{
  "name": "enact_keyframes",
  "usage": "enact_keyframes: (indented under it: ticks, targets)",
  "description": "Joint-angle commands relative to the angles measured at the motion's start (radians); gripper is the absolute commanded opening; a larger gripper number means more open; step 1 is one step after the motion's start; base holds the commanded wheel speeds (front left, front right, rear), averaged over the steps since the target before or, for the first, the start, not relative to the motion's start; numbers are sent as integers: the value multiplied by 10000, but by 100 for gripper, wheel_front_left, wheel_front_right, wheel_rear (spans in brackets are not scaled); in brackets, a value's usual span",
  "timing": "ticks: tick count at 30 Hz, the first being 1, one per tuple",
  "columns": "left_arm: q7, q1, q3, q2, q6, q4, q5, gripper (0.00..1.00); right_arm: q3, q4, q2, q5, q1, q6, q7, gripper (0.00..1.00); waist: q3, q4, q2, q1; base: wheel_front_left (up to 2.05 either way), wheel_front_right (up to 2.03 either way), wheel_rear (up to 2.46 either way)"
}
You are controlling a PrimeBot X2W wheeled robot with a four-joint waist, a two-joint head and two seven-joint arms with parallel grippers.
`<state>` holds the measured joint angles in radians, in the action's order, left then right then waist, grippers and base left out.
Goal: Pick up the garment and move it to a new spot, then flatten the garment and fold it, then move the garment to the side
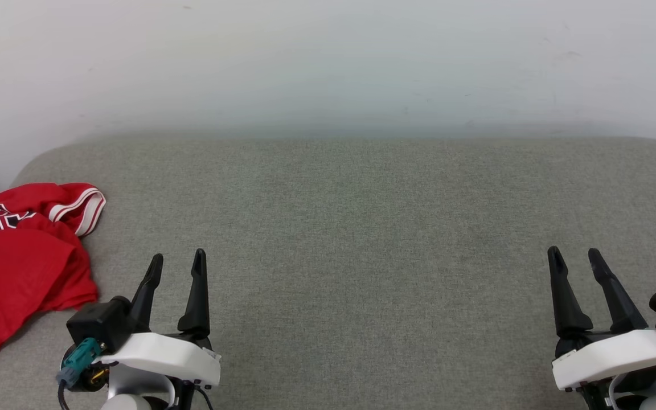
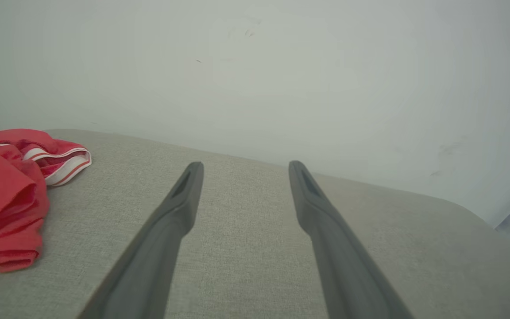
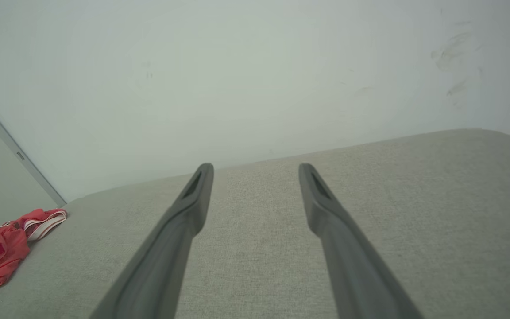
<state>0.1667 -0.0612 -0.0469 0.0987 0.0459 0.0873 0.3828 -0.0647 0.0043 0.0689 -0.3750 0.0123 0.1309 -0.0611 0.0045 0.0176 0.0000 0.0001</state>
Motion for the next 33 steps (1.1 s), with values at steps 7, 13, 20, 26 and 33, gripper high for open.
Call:
enact_keyframes:
  ticks: [7, 13, 20, 26, 33]
  targets:
    - [248, -34, -216, 179, -148, 15, -813, 100, -97, -321, -37, 922, -106, -2, 147, 100, -10, 22, 0, -1, 0, 0, 0]
    - [389, -56, -367, 235, -191, 41, -1307, 100, -140, -448, -85, 1422, -202, -2, 199, 100, -17, 41, 0, -1, 0, 0, 0]
    - [516, -38, -421, 192, -196, 178, -1650, 100, -187, -579, -125, 1867, -265, -2, 208, 100, -15, 64, 0, -1, 0, 0, 0]
    - [628, -107, -388, 129, -132, 284, -1973, 100, -249, -633, -156, 2252, -301, -3, 162, 100, -32, 92, 0, -1, 0, 0, 0]
    - [763, -137, -214, -28, 3, 385, -2130, 100, -355, -705, -182, 2554, -351, -3, 116, 100, -53, 157, 0, -1, 0, 0, 0]
